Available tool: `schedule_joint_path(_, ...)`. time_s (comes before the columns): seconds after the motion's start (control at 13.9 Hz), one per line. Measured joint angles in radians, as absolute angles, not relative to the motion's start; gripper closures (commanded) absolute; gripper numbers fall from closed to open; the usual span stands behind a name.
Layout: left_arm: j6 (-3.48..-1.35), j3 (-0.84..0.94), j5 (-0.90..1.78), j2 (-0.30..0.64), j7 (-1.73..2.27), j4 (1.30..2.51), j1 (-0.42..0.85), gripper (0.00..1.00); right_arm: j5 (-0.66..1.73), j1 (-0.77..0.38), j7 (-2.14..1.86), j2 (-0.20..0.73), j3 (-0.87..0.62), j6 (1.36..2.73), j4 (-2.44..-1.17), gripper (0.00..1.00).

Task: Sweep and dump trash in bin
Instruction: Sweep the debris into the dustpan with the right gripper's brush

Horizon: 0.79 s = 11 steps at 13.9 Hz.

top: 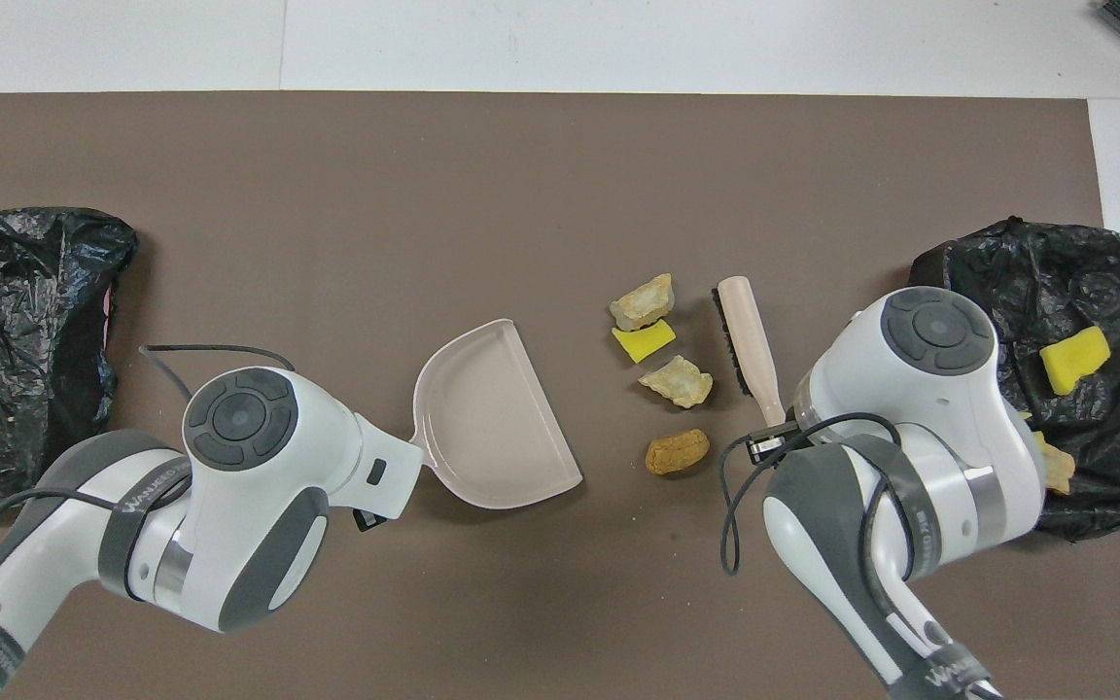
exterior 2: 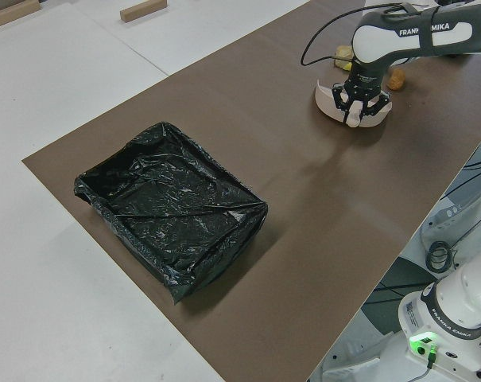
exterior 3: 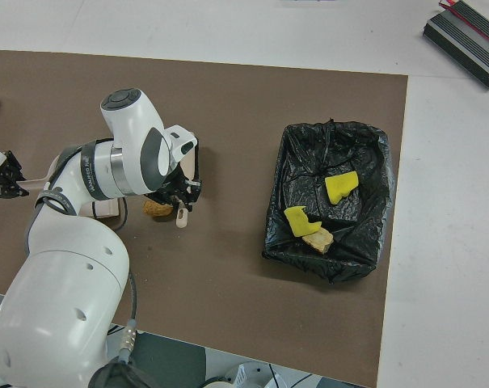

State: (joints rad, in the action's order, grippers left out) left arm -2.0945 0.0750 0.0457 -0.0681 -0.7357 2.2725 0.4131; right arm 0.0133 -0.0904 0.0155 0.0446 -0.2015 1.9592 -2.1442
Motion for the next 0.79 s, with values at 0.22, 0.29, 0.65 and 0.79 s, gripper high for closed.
schedule_joint_path(0.22, -2.094, 0.075, 0.046, -0.068, -0.728, 2.273, 0.413, 1.0, 0.012, -0.091, -0.028, 0.093, -0.202, 1.987, -2.114, 1.0)
schedule_joint_path(0.29, -2.094, 0.075, 0.046, -0.068, -0.724, 2.273, 0.414, 1.0, 0.011, -0.091, -0.03, 0.107, -0.202, 1.99, -2.101, 1.0)
schedule_joint_path(0.65, -2.094, 0.075, 0.047, -0.068, -0.719, 2.275, 0.414, 1.0, 0.009, -0.12, -0.031, 0.139, -0.203, 2.006, -2.074, 1.0)
schedule_joint_path(0.79, -2.094, 0.075, 0.047, -0.068, -0.718, 2.276, 0.414, 1.0, 0.009, -0.165, -0.031, 0.139, -0.205, 2.006, -2.071, 1.0)
